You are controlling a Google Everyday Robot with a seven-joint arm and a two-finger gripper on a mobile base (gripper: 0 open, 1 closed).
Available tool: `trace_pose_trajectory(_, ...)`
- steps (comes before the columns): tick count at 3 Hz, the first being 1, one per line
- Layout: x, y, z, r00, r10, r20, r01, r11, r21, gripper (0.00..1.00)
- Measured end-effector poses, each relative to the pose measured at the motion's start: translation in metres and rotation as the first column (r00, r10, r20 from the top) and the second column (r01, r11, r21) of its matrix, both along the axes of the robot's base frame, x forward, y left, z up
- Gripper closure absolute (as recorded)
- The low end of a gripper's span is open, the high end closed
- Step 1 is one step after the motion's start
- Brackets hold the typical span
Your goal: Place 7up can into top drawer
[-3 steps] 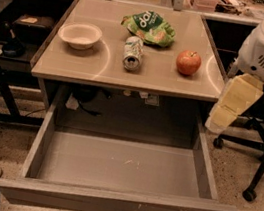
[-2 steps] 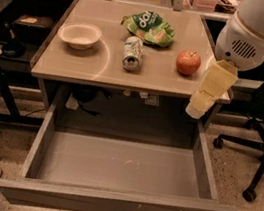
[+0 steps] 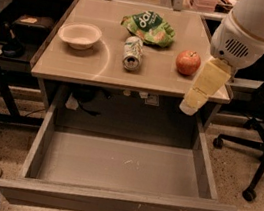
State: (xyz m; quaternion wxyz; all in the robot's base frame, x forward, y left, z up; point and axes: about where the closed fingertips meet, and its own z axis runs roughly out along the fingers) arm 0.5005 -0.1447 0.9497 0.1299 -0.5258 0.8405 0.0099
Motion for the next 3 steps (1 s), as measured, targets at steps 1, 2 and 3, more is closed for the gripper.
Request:
trace_pose_trajectory(1,0.0444,0.0646,0.0053,0.9999,0.004,0.011,-0.005,0.998,0.067,0.00)
trace_pose_trajectory(2,0.0444,0.0646,0.0052,0.9999,0.004,0.011,-0.005,0.998,0.068,0.00)
trace_pose_trajectory(3,0.0479,0.0682,0.0011,1.0000,0.002,0.009,-0.003,0.996,0.088,0.00)
